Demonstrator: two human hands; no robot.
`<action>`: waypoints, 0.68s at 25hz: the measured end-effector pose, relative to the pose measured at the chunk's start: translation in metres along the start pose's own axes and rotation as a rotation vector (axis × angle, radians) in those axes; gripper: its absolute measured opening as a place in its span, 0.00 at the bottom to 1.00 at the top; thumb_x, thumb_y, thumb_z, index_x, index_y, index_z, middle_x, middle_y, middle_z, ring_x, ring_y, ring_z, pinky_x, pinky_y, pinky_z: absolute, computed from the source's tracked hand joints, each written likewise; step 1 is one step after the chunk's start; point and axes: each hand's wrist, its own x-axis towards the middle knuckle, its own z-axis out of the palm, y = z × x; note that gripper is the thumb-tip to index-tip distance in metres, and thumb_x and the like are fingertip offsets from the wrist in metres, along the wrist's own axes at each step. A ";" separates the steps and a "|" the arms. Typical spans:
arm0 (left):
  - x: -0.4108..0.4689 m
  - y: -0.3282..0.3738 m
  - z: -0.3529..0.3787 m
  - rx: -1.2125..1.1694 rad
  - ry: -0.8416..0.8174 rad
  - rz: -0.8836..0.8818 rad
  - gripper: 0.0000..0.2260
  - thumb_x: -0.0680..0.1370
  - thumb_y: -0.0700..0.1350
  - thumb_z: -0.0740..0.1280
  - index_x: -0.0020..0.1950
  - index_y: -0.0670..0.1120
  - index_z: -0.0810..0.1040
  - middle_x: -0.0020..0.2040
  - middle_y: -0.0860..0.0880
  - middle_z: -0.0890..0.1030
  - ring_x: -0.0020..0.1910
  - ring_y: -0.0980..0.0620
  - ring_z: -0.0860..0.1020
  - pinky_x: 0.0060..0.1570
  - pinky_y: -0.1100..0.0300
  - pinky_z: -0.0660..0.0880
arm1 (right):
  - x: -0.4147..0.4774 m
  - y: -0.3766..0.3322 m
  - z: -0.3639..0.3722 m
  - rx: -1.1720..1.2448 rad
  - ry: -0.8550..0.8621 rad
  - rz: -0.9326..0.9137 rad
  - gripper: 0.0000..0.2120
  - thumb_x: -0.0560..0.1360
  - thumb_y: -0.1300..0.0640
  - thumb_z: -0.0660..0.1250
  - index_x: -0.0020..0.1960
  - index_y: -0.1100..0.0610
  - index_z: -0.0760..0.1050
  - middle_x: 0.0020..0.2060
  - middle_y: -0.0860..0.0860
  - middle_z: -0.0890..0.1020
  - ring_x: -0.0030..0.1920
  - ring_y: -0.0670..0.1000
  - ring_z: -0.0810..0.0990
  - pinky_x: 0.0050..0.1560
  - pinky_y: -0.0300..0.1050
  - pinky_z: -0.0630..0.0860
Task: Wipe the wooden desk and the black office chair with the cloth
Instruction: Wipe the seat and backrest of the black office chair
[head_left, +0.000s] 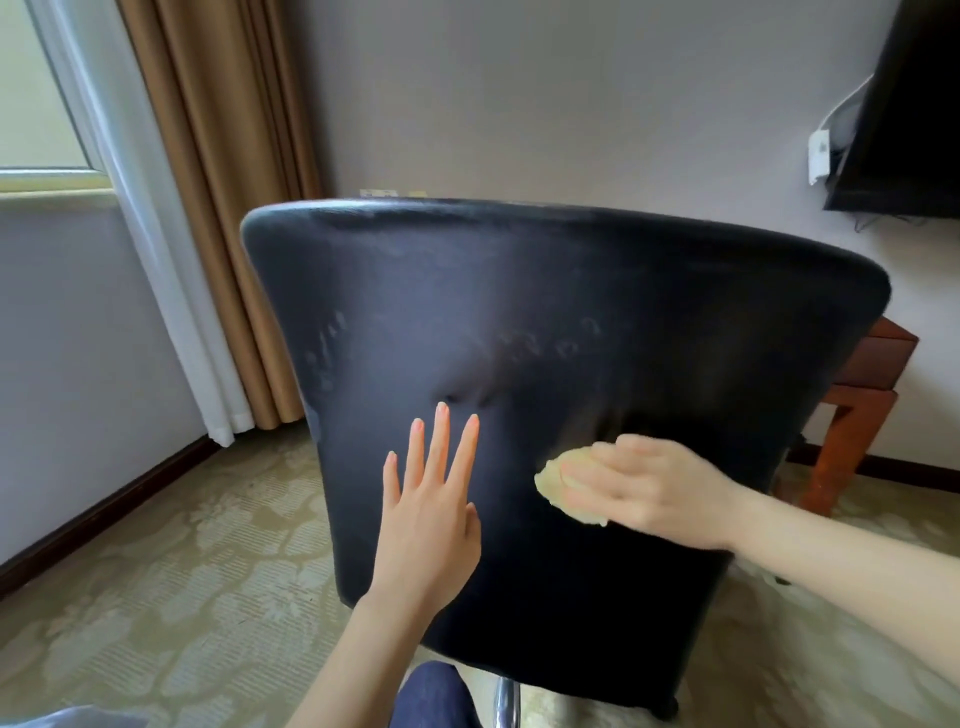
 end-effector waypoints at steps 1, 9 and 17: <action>0.002 -0.003 -0.001 -0.005 0.004 -0.009 0.41 0.79 0.45 0.57 0.67 0.57 0.21 0.73 0.52 0.27 0.74 0.45 0.31 0.73 0.47 0.40 | 0.018 0.011 -0.007 -0.034 0.061 0.063 0.14 0.76 0.67 0.62 0.60 0.58 0.73 0.52 0.52 0.83 0.47 0.53 0.81 0.45 0.45 0.75; 0.002 -0.036 -0.001 -0.059 -0.002 -0.104 0.41 0.79 0.44 0.57 0.66 0.59 0.20 0.69 0.57 0.21 0.71 0.49 0.26 0.73 0.49 0.37 | 0.170 0.065 -0.032 -0.231 0.391 0.291 0.14 0.78 0.67 0.60 0.54 0.57 0.82 0.52 0.53 0.83 0.52 0.55 0.77 0.47 0.48 0.74; -0.013 -0.097 -0.003 -0.058 -0.030 -0.273 0.40 0.79 0.43 0.55 0.65 0.57 0.19 0.67 0.58 0.20 0.67 0.52 0.21 0.71 0.51 0.34 | 0.283 0.018 0.047 -0.243 0.058 0.378 0.26 0.79 0.64 0.43 0.68 0.53 0.72 0.62 0.50 0.76 0.61 0.50 0.75 0.58 0.43 0.72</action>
